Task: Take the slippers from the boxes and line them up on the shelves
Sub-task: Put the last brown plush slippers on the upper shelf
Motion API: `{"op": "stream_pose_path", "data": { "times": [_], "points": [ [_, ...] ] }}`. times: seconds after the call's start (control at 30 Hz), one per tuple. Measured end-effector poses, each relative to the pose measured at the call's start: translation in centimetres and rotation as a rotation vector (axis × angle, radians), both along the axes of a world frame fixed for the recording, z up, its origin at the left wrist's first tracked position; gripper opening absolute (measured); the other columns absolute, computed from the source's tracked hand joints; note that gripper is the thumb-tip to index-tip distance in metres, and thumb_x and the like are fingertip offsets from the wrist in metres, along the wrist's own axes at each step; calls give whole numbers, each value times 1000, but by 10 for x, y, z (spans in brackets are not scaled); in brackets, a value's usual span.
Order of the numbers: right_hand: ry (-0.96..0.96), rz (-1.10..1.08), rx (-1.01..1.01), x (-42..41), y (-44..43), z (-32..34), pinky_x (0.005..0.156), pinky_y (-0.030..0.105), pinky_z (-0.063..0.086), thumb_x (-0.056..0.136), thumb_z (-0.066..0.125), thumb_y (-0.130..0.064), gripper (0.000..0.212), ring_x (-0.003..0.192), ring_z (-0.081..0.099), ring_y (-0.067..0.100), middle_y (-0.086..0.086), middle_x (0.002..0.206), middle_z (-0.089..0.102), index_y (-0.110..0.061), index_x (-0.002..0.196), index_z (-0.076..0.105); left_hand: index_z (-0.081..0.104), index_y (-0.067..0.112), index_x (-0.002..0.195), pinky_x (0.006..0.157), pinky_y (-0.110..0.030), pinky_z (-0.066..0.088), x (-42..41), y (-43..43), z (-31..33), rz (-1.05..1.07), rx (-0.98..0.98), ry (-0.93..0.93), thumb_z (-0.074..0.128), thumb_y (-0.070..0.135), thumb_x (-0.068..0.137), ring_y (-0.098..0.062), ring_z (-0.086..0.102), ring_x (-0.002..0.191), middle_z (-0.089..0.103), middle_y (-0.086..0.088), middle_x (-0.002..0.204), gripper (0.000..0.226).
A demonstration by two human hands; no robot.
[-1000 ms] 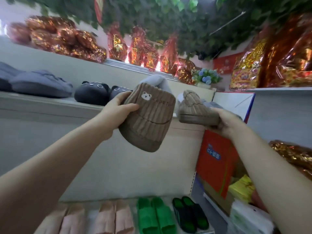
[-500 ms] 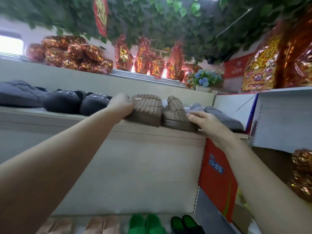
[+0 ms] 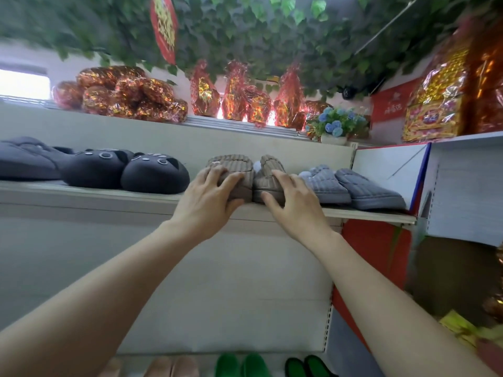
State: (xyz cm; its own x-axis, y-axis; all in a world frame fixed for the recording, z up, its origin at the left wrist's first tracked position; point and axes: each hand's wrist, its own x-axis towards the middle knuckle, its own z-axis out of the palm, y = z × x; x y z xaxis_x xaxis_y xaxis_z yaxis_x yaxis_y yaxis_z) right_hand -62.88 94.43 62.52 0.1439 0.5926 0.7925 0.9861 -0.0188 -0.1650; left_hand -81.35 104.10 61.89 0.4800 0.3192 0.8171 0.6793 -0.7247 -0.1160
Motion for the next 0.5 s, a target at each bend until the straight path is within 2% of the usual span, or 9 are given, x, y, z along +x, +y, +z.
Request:
{"op": "stream_pose_path", "data": {
  "times": [0.27, 0.5],
  "points": [
    [-66, -35, -61, 8, 19, -1, 104, 53, 37, 96, 44, -49, 56, 126, 40, 39, 15, 139, 42, -27, 147, 34, 42, 25, 136, 96, -53, 43, 14, 25, -3, 30, -21, -17, 31, 57, 88, -39, 41, 124, 45, -14, 133, 59],
    [-46, -18, -130, 11, 28, 2, 109, 53, 32, 98, 41, -50, 57, 131, 34, 39, 15, 144, 35, -27, 149, 30, 38, 27, 138, 100, -52, 38, 17, 29, -2, 51, -67, -9, 20, 62, 83, -38, 35, 129, 38, -13, 141, 67]
  ]
}}
